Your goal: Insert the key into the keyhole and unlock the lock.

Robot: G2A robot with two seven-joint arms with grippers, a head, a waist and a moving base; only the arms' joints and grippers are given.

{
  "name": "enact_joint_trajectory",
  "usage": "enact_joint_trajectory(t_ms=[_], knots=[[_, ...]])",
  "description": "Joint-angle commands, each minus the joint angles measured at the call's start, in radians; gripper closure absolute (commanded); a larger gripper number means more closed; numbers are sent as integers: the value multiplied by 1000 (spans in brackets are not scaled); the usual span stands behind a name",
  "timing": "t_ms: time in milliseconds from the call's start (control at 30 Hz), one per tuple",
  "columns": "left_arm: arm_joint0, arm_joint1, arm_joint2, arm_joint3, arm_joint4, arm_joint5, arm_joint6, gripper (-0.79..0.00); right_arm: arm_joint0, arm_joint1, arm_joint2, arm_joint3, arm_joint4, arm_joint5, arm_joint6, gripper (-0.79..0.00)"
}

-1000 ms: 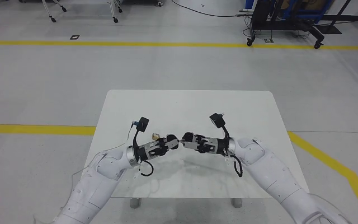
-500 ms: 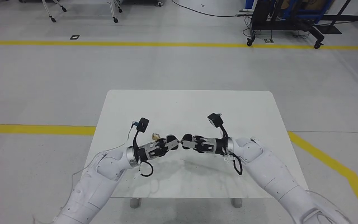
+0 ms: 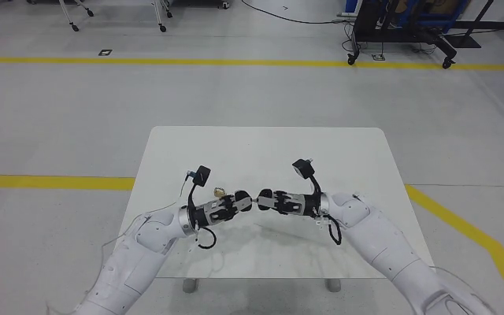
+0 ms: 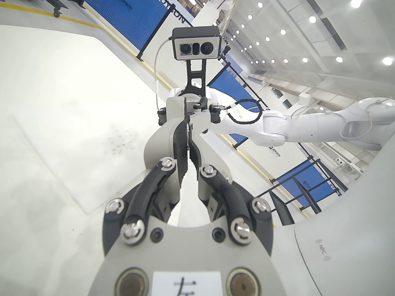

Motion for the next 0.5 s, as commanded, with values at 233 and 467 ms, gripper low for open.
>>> enact_joint_trajectory(t_ms=[233, 467], knots=[[15, 19, -95, -3, 75, -8, 60, -785, -87, 50, 156, -62, -33, -16, -34, 0], [18, 25, -117, -13, 174, 23, 56, -785, -152, 71, 235, -145, -59, -16, -55, 0]])
